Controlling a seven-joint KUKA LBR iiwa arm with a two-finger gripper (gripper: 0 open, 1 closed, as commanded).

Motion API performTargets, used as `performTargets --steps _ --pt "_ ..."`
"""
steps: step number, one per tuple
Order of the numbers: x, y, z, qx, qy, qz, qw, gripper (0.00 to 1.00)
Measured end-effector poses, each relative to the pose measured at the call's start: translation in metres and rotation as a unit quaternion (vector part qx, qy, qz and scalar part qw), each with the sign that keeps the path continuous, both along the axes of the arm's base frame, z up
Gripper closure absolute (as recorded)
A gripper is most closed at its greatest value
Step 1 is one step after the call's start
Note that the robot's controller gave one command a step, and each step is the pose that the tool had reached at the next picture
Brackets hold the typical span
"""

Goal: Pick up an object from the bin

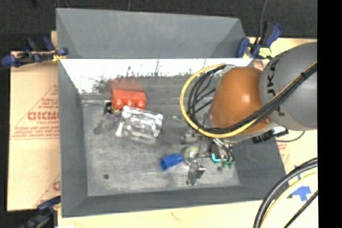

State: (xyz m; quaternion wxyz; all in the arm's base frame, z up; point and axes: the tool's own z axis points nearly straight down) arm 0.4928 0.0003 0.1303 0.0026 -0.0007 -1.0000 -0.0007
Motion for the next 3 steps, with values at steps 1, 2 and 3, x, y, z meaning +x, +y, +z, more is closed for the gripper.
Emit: performTargets --steps 1,2,3 --pt "0.008 0.027 -0.06 -0.001 -0.0082 0.028 0.9996 0.0" --pt "0.01 0.027 -0.054 0.0 -0.0121 0.027 0.9996 1.0" --pt "0.027 0.014 0.092 -0.002 -0.0089 0.055 0.9984 1.0"
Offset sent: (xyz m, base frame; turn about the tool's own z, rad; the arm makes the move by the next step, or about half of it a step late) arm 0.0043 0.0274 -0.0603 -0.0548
